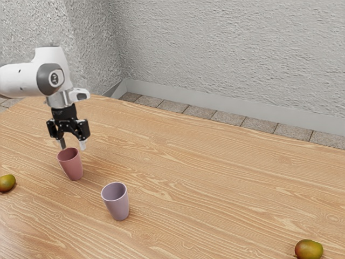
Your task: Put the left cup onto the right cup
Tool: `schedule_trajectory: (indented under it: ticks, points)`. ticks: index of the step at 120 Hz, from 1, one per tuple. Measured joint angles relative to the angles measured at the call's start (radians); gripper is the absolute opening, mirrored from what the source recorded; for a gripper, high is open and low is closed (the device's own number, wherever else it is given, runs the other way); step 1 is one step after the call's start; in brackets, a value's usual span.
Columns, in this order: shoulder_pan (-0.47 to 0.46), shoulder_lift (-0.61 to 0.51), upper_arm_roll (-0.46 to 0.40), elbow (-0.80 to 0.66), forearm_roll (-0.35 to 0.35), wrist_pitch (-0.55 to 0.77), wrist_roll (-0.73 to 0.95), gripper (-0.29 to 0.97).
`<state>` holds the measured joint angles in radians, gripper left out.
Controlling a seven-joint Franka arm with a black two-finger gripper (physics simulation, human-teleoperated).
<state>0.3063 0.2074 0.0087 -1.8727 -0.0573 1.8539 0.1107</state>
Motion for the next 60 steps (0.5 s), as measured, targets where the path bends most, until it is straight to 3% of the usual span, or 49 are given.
schedule_trajectory:
  ticks: [60]
  points:
    - [-0.005, 0.05, 0.022, -0.018, 0.017, 0.122, 0.002, 0.51]
